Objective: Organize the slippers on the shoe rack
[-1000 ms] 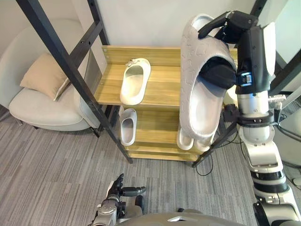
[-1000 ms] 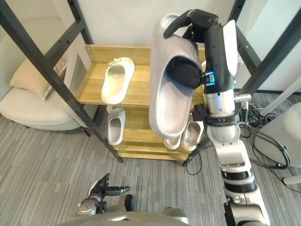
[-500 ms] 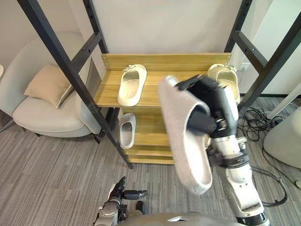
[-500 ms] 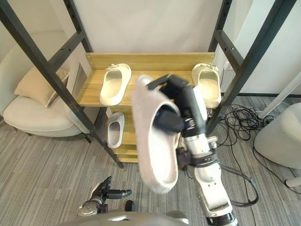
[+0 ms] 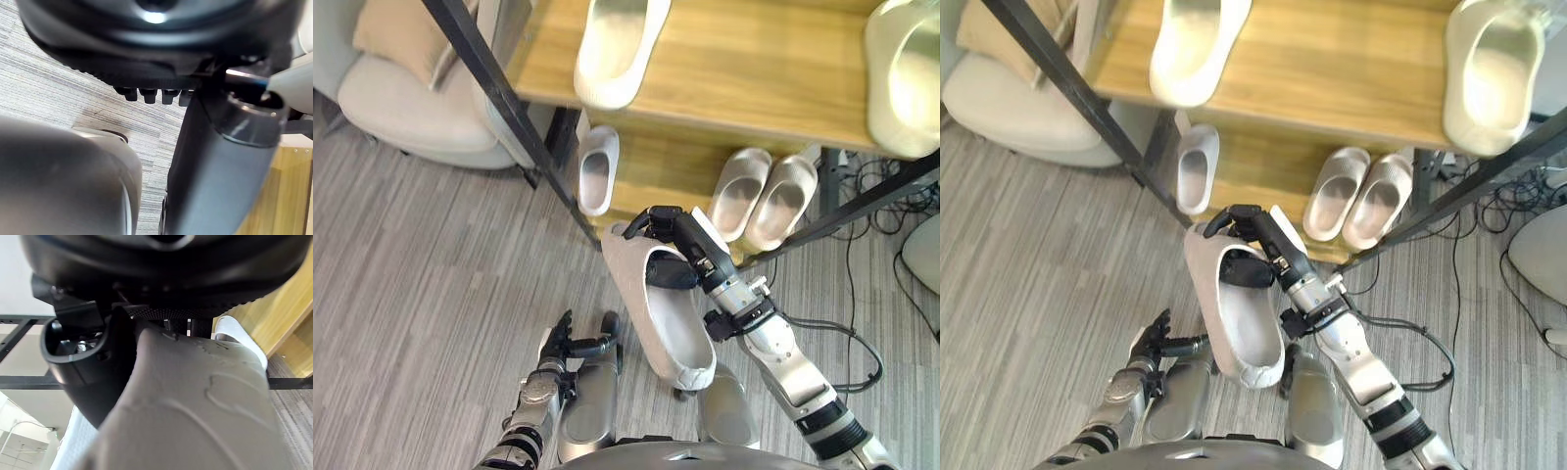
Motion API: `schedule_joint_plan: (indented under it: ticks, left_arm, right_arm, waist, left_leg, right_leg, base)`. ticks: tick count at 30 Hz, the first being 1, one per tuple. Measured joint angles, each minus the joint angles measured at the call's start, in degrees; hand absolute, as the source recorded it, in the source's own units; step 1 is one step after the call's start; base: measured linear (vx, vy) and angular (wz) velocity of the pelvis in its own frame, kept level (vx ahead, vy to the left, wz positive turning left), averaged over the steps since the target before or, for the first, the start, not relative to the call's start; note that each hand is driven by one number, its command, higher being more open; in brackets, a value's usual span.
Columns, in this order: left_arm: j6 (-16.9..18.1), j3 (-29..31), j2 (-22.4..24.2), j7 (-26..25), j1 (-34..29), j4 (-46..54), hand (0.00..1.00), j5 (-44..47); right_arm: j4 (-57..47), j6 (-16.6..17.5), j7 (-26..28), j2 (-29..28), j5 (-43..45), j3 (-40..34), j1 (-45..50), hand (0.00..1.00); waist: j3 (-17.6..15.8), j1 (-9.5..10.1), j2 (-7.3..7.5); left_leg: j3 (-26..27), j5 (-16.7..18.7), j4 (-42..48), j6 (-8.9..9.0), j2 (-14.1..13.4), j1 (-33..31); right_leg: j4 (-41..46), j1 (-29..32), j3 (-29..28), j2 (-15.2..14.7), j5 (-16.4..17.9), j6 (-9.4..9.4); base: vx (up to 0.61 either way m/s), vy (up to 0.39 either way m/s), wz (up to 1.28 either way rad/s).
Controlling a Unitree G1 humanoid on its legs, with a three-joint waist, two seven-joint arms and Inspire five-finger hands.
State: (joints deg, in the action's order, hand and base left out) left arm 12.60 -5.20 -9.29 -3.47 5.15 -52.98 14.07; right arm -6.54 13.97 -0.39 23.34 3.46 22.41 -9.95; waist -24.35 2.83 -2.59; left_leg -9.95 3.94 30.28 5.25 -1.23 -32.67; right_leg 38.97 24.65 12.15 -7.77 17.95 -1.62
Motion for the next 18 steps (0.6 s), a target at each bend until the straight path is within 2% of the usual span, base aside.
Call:
schedule_joint_plan:
  ticks: [3, 4, 6, 8, 11, 15, 18]
  left_arm:
    - [0.0, 0.5, -1.3, -0.4, 0.2, -0.5, 1.00, 0.8]
    - [1.1, 1.6, -0.7, 0.2, 0.2, 0.8, 1.00, 1.7]
    - [1.9, 1.7, -0.3, 0.3, 0.6, 2.0, 1.00, 1.7]
    - [2.4, 3.9, 1.1, -0.2, 1.0, 4.3, 1.00, 1.7]
    - [2.4, 6.2, 2.6, -0.8, 2.1, 5.1, 1.00, 2.8]
    - [3.1, 6.4, 3.4, -0.8, 2.2, 8.9, 1.00, 2.9]
    - [3.7, 6.4, 4.2, -0.8, 2.6, 11.1, 1.00, 2.9]
  right_arm:
    - [3.7, 0.0, -2.9, 1.1, -3.2, -0.8, -6.3, 0.00]
    - [5.5, 0.0, -4.3, 2.7, -4.3, -1.6, -8.8, 0.00]
    - [6.7, -0.1, -5.6, 4.1, -6.0, -3.0, -10.3, 0.00]
    - [8.1, -0.2, -9.5, 6.1, -9.8, -5.3, -13.3, 0.00]
    - [7.9, -0.2, -14.0, 6.3, -13.5, -8.8, -14.5, 0.00]
    - [7.9, -1.3, -18.0, 7.1, -17.2, -10.5, -17.6, 0.00]
    - [8.1, -2.4, -20.3, 8.5, -20.2, -10.5, -21.8, 0.00]
  waist:
    - [-1.3, 0.28, 0.26]
    - [-1.4, 0.80, 0.21]
    - [-1.5, 1.69, 0.19]
    - [-2.2, 2.43, 0.16]
    - [-2.7, 2.89, 0.59]
    - [-3.1, 3.83, 1.11]
    - [-3.5, 5.92, 1.63]
  left_leg:
    - [-1.1, 1.9, 6.6, 0.42, 0.7, -6.6]
    - [-1.7, 2.9, 9.6, 0.56, 0.9, -10.0]
    - [-1.8, 3.9, 12.3, 0.59, 1.3, -12.4]
    - [-2.6, 5.8, 18.1, 0.46, 2.3, -17.4]
    - [-3.4, 7.5, 23.1, 0.47, 3.7, -22.4]
    - [-3.9, 8.5, 28.0, 0.24, 5.2, -28.0]
    - [-4.0, 8.5, 29.9, 0.32, 5.3, -31.7]
  right_leg:
    - [6.4, 5.9, 0.5, -0.6, 2.4, 0.47]
    - [9.3, 8.8, 0.7, -1.0, 3.6, 0.53]
    - [12.1, 11.1, 0.8, -1.6, 4.8, 0.55]
    - [17.7, 15.0, 2.1, -3.1, 7.1, -0.11]
    - [23.2, 18.9, 2.7, -4.7, 9.9, -0.14]
    - [28.9, 23.9, 3.1, -6.5, 12.2, -0.06]
    - [31.4, 27.6, 3.1, -6.9, 12.6, 0.09]
  base:
    - [-0.05, 0.002, 0.13]
    - [-0.05, 0.029, 0.14]
    - [-0.03, 0.032, 0.11]
    - [-0.04, 0.068, 0.21]
    - [-0.05, 0.071, 0.19]
    - [-0.08, 0.073, 0.18]
    - [-0.07, 0.043, 0.01]
